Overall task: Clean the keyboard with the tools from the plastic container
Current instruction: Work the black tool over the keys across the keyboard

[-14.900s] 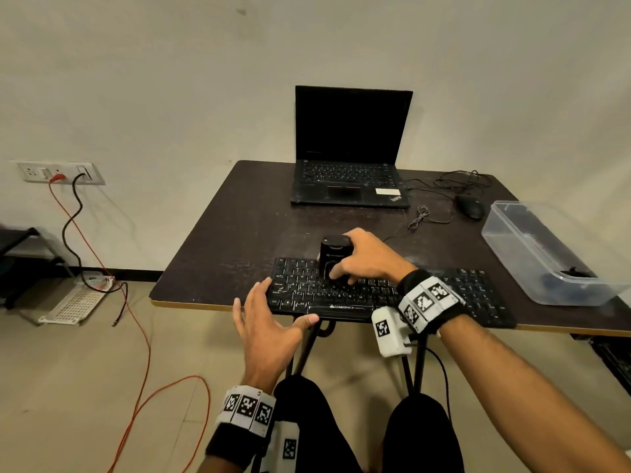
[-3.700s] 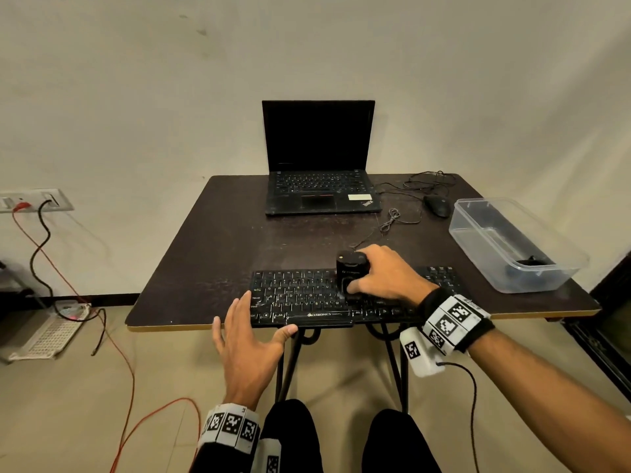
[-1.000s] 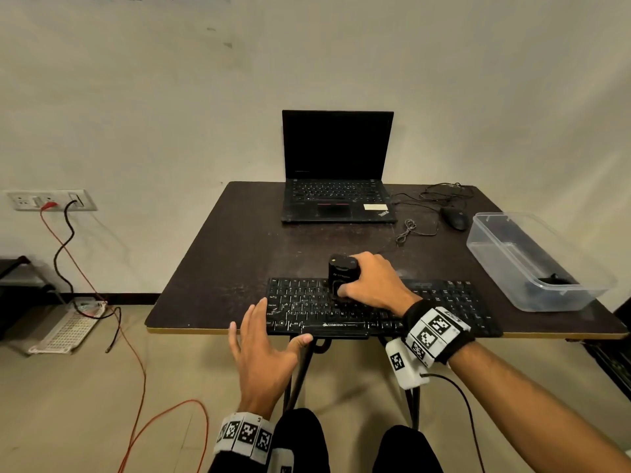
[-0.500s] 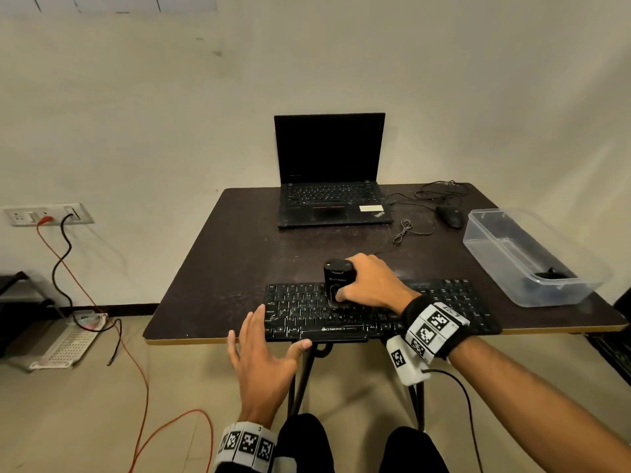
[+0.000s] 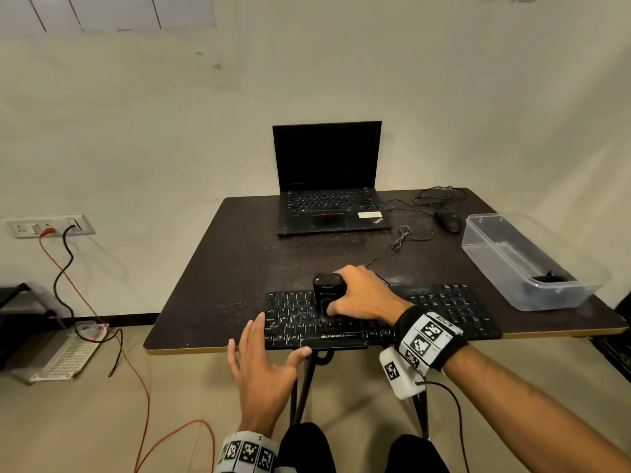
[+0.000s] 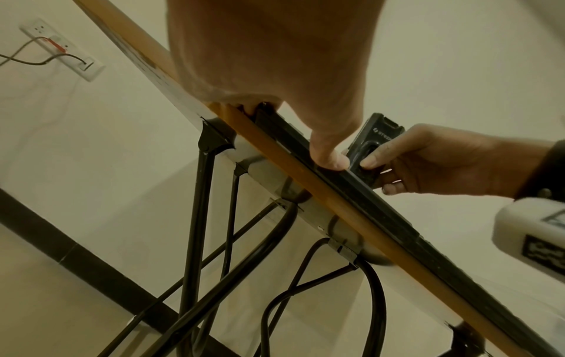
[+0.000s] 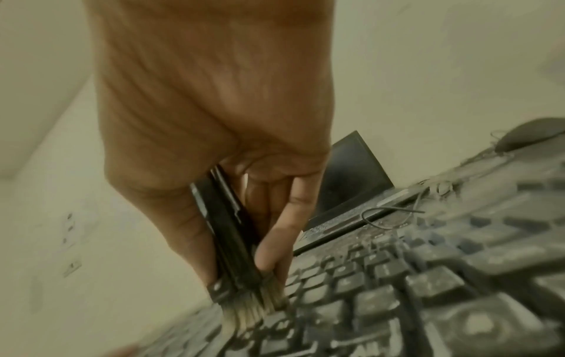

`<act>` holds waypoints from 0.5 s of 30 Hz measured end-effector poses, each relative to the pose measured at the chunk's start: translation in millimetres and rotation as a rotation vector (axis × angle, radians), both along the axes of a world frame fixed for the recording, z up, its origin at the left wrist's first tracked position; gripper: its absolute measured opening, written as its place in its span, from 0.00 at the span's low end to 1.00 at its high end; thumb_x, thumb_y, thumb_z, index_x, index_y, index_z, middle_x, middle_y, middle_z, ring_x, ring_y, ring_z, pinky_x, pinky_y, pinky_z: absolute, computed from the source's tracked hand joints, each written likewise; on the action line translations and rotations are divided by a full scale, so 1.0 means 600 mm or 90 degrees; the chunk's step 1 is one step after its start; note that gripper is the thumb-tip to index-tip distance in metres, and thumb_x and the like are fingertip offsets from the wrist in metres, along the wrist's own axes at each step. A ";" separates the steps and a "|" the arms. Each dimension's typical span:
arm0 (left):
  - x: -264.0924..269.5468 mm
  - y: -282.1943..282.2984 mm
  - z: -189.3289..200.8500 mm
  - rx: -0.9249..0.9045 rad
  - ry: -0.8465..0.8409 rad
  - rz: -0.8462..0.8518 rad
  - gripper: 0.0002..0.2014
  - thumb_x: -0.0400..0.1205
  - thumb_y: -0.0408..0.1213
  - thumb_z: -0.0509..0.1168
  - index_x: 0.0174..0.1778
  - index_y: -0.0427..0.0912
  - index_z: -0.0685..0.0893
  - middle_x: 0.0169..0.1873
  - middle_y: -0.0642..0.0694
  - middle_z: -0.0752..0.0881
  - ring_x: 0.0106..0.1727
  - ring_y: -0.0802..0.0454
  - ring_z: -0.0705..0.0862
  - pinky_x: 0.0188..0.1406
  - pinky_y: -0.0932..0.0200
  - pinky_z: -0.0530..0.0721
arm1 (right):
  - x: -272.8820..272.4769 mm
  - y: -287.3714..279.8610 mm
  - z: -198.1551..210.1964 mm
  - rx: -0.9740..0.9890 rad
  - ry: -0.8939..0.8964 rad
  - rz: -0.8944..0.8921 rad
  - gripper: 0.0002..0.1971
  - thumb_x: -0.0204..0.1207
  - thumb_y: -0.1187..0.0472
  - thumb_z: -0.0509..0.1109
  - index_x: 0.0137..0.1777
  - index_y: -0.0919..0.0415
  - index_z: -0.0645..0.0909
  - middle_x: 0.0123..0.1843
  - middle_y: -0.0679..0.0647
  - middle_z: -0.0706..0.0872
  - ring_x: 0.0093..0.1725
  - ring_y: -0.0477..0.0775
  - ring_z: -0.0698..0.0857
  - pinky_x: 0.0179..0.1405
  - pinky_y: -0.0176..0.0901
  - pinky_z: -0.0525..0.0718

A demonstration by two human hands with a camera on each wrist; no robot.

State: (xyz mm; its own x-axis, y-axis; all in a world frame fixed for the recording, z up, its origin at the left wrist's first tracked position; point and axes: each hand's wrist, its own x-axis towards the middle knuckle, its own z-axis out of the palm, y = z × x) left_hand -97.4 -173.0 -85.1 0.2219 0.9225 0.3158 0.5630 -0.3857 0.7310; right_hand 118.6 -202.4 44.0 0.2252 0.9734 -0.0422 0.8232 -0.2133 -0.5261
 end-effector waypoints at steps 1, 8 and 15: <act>0.000 0.002 -0.001 -0.004 0.000 0.002 0.55 0.69 0.78 0.66 0.89 0.52 0.64 0.87 0.51 0.68 0.85 0.71 0.47 0.89 0.55 0.30 | 0.002 0.002 -0.001 0.022 -0.011 -0.023 0.08 0.68 0.56 0.83 0.41 0.52 0.85 0.40 0.49 0.91 0.42 0.55 0.89 0.42 0.47 0.87; -0.001 0.004 -0.004 0.004 0.004 -0.002 0.56 0.70 0.80 0.67 0.89 0.52 0.64 0.87 0.50 0.68 0.89 0.64 0.51 0.90 0.52 0.32 | 0.002 0.004 0.002 0.009 0.012 -0.029 0.10 0.66 0.56 0.85 0.42 0.52 0.86 0.39 0.48 0.92 0.41 0.53 0.90 0.44 0.47 0.89; -0.001 0.006 -0.011 0.015 0.003 0.001 0.56 0.68 0.81 0.62 0.88 0.51 0.65 0.86 0.50 0.70 0.90 0.59 0.55 0.90 0.51 0.34 | 0.002 0.004 0.001 -0.005 0.024 -0.012 0.11 0.67 0.56 0.85 0.44 0.52 0.86 0.40 0.49 0.93 0.41 0.56 0.92 0.41 0.46 0.89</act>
State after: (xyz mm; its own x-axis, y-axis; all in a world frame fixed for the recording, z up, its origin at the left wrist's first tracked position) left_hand -97.9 -169.5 -91.5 0.2221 0.9151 0.3366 0.5666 -0.4021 0.7192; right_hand 119.6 -200.1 44.4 0.2419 0.9686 -0.0580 0.7985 -0.2326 -0.5552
